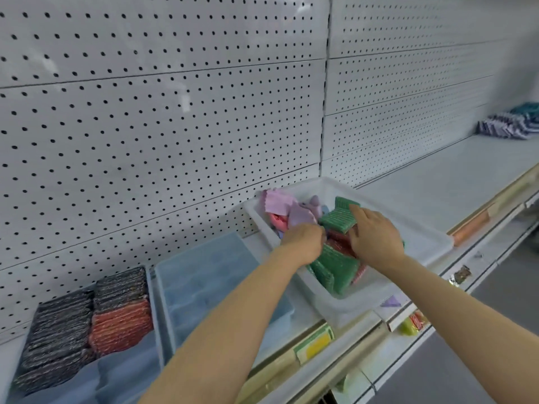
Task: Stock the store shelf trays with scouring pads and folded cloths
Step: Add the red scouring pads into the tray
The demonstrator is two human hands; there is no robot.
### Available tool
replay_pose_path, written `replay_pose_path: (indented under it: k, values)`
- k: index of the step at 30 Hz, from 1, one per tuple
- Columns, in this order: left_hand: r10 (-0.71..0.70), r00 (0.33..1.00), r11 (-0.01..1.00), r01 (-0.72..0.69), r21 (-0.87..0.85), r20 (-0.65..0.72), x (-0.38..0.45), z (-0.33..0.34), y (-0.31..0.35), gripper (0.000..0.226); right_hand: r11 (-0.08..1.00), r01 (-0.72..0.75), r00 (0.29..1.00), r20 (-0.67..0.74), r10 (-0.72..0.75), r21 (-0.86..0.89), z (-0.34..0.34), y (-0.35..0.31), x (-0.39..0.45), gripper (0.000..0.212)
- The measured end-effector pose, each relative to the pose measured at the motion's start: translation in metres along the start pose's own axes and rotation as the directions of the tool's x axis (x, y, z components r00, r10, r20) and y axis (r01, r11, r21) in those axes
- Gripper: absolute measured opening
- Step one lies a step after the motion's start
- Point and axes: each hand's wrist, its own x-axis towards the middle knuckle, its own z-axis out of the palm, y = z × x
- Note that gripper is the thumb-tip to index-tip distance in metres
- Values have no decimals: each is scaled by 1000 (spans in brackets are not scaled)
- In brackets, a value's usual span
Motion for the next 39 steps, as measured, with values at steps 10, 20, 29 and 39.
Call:
replay_pose_path:
  k: [10,20,29,39]
  values:
    - [-4,977,999,-7,52,211,89,34,12,29,1000,-13,997,78,14,-14,12,63,24,51]
    - [153,895,987,-163,-11,420,110,28,14,59,987,153,877,467,-110,-54,45,69,64,34]
    - [87,986,881,-11,-473,139,85,-9,-27,28,972,216,897,411,-162,-89,60,64,87,24]
    - [-76,979,518,-122,-847,-188,22,-70,-69,35,762,-21,997,70,-33,647,-14,23,75,32]
